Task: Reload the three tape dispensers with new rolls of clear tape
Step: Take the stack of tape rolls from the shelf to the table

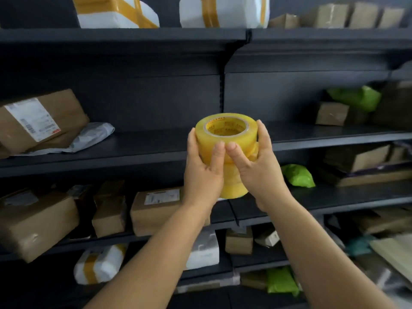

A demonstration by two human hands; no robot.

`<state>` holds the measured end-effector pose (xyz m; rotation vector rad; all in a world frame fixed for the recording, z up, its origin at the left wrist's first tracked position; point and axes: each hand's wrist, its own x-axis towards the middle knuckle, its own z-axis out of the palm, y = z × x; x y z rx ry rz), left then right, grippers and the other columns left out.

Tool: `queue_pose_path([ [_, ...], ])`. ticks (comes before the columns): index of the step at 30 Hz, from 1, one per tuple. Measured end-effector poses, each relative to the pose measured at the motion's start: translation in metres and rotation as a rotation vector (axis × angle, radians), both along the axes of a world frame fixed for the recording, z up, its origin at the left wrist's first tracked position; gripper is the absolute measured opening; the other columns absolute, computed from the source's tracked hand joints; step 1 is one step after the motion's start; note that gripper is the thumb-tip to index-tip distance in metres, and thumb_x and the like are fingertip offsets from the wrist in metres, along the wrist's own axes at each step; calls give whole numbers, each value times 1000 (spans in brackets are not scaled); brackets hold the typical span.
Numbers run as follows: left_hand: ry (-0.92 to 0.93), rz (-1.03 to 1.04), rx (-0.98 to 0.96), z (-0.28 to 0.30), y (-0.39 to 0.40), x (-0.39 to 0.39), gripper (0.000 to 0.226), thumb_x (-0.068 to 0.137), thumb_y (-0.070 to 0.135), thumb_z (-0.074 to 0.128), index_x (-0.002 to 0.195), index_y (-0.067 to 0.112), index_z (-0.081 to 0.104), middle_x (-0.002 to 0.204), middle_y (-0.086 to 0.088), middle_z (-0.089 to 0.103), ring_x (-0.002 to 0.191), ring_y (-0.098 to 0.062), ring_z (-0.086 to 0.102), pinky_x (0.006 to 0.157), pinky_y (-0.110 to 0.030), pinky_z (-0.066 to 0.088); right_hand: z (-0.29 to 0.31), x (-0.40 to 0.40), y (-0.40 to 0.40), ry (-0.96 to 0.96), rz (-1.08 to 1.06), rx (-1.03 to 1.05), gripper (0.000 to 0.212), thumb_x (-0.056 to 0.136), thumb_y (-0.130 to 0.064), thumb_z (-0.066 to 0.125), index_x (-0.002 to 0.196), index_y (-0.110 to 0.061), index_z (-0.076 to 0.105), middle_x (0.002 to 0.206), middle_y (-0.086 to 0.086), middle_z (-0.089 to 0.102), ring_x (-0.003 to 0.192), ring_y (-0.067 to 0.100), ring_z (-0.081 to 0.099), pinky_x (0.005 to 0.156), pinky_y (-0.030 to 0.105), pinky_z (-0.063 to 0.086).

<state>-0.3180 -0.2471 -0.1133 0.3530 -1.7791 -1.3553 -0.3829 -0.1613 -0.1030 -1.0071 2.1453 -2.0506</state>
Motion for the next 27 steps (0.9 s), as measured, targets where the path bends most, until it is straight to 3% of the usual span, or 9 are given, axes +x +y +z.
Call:
queue_pose_path([
  [6,-22,-139,24,-19,60,44,80,73,72,43,144,43,21,138,14,47,120,-10,51,100,-43,47,-23,55,66,-32,-162,42,91,74,-65,63,147,-48,11,128,-20,46,121,12,50,101,43,44],
  [13,-93,-330,74,-35,139,78,77,75,75,43,143,47,21,141,11,46,121,-13,50,99,-49,46,-40,105,155,-104,-339,40,88,79,-59,63,147,-48,8,141,-12,44,124,13,47,98,36,42],
  [17,-109,-463,80,-41,193,89,79,73,75,44,143,48,19,143,10,44,124,-16,49,100,-51,44,-48,126,211,-121,-430,8,87,78,-58,65,146,-50,10,137,-12,47,122,16,50,103,45,43],
  [20,-115,-559,69,-44,237,97,81,72,74,45,144,47,18,143,11,44,123,-16,50,99,-50,46,-53,142,258,-131,-492,-20,88,76,-58,66,144,-52,11,134,-12,50,119,15,52,102,44,45],
  [24,-122,-677,77,-47,299,112,83,70,77,44,144,46,19,142,12,44,123,-14,49,100,-47,45,-56,167,323,-128,-587,-42,82,85,-45,64,148,-44,12,126,-12,50,112,12,53,85,25,46],
  [25,-122,-704,80,-48,315,116,81,71,75,45,143,46,21,140,13,44,122,-12,49,99,-44,45,-57,174,338,-127,-605,-48,80,86,-44,64,147,-43,14,127,-11,50,112,12,53,86,26,47],
  [27,-130,-751,83,-47,350,125,72,77,65,45,142,46,22,137,13,46,115,-8,50,91,-34,45,-59,187,370,-123,-656,-43,79,83,-50,65,146,-45,18,133,-7,50,116,17,53,97,40,47],
])
